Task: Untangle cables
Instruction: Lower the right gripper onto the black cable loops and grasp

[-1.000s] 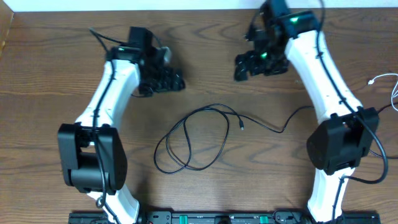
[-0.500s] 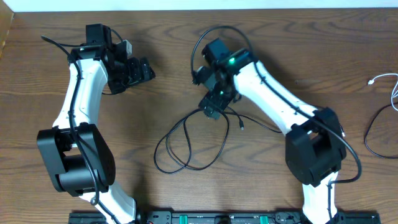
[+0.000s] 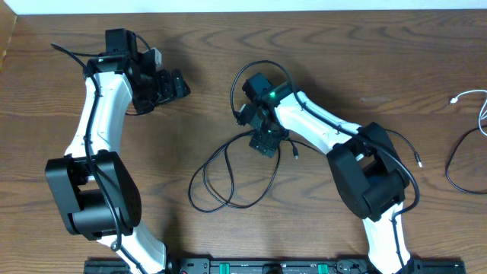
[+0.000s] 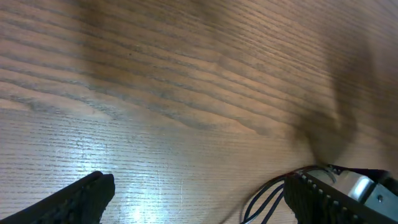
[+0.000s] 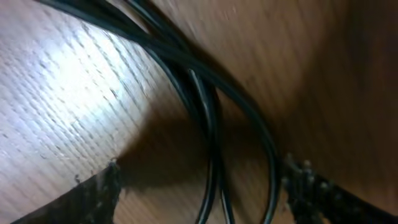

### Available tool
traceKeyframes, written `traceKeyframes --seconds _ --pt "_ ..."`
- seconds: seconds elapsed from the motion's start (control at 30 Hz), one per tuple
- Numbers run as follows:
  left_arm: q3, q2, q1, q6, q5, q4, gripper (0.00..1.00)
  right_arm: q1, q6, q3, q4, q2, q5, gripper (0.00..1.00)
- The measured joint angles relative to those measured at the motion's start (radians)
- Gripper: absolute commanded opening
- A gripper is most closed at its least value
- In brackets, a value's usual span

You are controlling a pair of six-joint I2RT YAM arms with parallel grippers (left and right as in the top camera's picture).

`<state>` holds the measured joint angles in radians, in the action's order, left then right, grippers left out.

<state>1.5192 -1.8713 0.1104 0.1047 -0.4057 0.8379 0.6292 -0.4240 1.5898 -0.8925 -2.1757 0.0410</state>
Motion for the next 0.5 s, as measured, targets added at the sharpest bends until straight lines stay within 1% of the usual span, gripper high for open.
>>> traceKeyframes --seconds 0.07,0.13,0.2,0.3,0.33,0.37,0.4,0.43,0.47,0.5 --pt "0.000 0.000 0.000 0.000 0.000 0.000 0.92 0.000 0.000 0.000 0.012 -0.002 -0.016 0.79" --pt "0.000 0.000 0.000 0.000 0.000 0.000 0.92 0.000 0.000 -0.003 0.023 -0.002 -0.019 0.77" --pt "0.000 0.000 0.000 0.000 0.000 0.000 0.92 -0.002 0.000 -0.006 0.031 -0.002 -0.018 0.72" --pt "0.000 0.000 0.000 0.000 0.000 -0.003 0.92 -0.013 0.012 -0.009 0.049 -0.002 -0.010 0.61" --pt "0.000 0.000 0.000 0.000 0.000 -0.005 0.92 -0.021 0.018 -0.009 0.056 -0.004 -0.006 0.54" --pt "0.000 0.000 0.000 0.000 0.000 -0.006 0.92 -0.026 0.025 -0.008 0.059 -0.006 -0.005 0.44" --pt "0.000 0.000 0.000 0.000 0.000 -0.007 0.92 -0.036 0.037 -0.005 0.064 -0.009 -0.002 0.27" --pt "0.000 0.000 0.000 0.000 0.000 -0.008 0.92 -0.042 0.046 -0.002 0.065 -0.013 -0.003 0.15" --pt "0.000 0.000 0.000 0.000 0.000 -0.008 0.92 -0.049 0.051 0.005 0.065 -0.017 0.000 0.10" --pt "0.000 0.000 0.000 0.000 0.000 -0.008 0.92 -0.053 0.057 0.008 0.069 -0.020 0.001 0.08"
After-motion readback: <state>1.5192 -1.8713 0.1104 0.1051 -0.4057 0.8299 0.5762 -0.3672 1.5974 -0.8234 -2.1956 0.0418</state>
